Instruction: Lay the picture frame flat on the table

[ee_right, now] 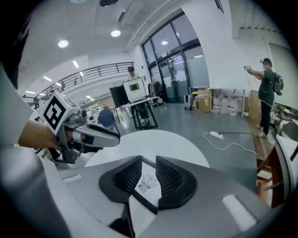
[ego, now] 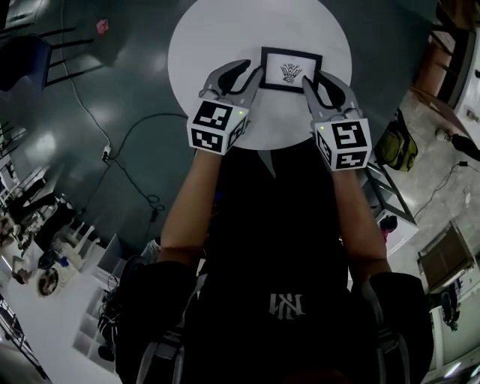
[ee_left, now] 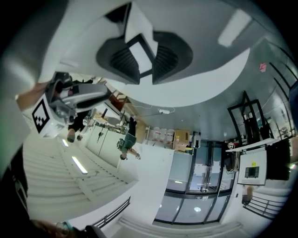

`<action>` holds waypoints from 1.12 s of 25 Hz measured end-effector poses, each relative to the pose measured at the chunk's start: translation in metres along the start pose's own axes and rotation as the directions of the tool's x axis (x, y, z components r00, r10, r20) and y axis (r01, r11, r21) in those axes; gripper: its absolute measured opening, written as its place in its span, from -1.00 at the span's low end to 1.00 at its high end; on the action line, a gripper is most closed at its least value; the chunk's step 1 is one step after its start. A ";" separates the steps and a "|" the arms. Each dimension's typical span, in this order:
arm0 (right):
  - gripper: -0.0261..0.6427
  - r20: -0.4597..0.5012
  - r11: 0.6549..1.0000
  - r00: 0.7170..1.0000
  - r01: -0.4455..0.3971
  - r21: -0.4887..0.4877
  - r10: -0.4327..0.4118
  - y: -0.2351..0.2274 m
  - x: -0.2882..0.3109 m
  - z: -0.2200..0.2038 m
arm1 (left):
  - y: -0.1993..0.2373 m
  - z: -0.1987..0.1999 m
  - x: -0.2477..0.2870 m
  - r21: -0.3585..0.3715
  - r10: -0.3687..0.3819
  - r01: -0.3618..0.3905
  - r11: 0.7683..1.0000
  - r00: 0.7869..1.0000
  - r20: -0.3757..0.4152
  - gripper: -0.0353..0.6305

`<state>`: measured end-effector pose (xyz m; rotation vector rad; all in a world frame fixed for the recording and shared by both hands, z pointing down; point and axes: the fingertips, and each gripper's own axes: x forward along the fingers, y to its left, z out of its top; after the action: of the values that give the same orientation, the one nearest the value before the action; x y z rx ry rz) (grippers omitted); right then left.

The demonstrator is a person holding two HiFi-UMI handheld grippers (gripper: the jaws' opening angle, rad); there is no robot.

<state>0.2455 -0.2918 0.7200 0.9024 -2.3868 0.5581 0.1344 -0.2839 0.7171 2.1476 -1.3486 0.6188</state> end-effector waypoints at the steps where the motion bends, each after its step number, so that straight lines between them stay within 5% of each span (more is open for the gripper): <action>1: -0.67 0.025 0.999 0.999 -0.031 -0.015 0.032 0.009 -0.010 0.017 | -0.004 0.017 -0.014 0.013 -0.012 0.012 1.000 1.000 0.020 -0.65; 6: -0.92 0.159 0.989 0.980 -0.106 -0.103 0.121 0.043 -0.075 0.102 | -0.023 0.100 -0.099 0.093 -0.048 0.034 0.995 0.986 0.157 -0.71; 14: -0.92 0.388 0.973 0.898 -0.146 -0.178 0.206 0.104 -0.194 0.209 | -0.058 0.163 -0.230 0.214 -0.181 0.118 0.970 0.935 0.304 -0.84; 22: -0.92 0.539 0.957 0.800 -0.151 -0.247 0.265 0.209 -0.298 0.245 | -0.086 0.160 -0.355 0.329 -0.369 0.252 0.910 0.853 0.368 -0.88; 28: -0.92 0.580 0.969 0.782 -0.127 -0.211 0.229 0.276 -0.327 0.227 | -0.085 0.128 -0.436 0.399 -0.454 0.307 0.864 0.817 0.354 -0.88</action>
<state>0.1893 -0.0653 0.2954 0.8764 -3.0670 0.1357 0.0512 -0.0427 0.3318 2.8635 -1.0002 0.1993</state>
